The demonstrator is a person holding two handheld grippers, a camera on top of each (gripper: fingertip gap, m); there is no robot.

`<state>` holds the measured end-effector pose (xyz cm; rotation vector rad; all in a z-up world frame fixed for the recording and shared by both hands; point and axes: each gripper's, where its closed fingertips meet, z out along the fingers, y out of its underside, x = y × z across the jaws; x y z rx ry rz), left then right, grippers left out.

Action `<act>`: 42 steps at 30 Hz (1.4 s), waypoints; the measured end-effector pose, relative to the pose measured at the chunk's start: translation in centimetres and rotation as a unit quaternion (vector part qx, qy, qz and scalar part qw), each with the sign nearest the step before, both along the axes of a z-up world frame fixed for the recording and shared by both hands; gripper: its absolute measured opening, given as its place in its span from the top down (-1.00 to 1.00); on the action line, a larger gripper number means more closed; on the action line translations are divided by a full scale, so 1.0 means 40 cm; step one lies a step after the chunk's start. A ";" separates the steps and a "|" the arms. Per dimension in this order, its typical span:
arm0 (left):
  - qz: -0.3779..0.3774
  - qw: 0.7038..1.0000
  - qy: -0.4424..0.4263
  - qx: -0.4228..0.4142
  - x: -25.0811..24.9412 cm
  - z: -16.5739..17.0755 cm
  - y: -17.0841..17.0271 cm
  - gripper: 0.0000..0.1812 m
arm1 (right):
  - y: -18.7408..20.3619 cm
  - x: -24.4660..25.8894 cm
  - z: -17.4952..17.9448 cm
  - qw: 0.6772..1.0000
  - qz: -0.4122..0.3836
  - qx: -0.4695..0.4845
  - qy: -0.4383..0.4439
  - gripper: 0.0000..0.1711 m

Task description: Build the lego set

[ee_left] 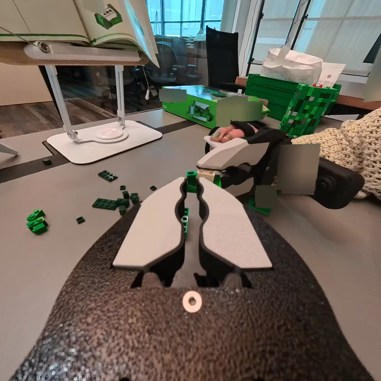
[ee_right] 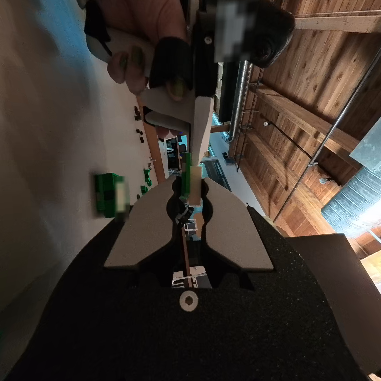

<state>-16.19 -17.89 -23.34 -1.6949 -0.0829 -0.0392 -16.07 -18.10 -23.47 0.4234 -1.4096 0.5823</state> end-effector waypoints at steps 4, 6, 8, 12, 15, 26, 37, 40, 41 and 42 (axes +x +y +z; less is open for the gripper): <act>0.001 1.000 0.008 -0.006 0.002 -0.004 0.002 0.91 | 0.001 0.001 -0.001 1.000 0.001 0.001 0.000 0.79; -0.001 1.000 0.007 -0.004 0.002 -0.002 -0.001 0.92 | 0.002 0.001 0.000 1.000 0.001 0.000 -0.001 0.79; -0.001 1.000 0.006 -0.003 0.001 -0.001 -0.003 0.92 | 0.002 0.002 0.000 1.000 0.001 0.001 -0.001 0.79; -0.003 1.000 0.007 -0.008 0.001 -0.003 -0.007 0.91 | 0.003 0.001 -0.001 1.000 0.000 0.002 -0.001 0.79; -0.008 1.000 0.012 -0.012 0.004 -0.004 -0.012 0.91 | 0.002 0.002 -0.001 1.000 0.001 0.002 -0.001 0.79; 0.075 0.992 0.072 -0.071 -0.056 -0.049 -0.030 0.85 | 0.054 -0.039 0.019 0.997 -0.031 -0.065 -0.038 0.79; 0.037 0.998 -0.038 0.034 0.008 0.004 0.047 0.34 | 0.035 -0.029 0.019 0.997 -0.019 -0.068 -0.040 0.79; 0.029 0.998 -0.044 0.031 0.014 -0.004 0.052 0.42 | 0.019 -0.022 0.010 0.998 -0.011 -0.052 -0.036 0.80; 0.028 0.998 -0.043 0.037 0.016 -0.001 0.052 0.49 | 0.015 -0.019 0.006 0.998 -0.009 -0.047 -0.036 0.80; 0.031 0.998 -0.042 0.042 0.013 0.001 0.051 0.55 | 0.012 -0.015 0.004 0.998 -0.008 -0.044 -0.033 0.79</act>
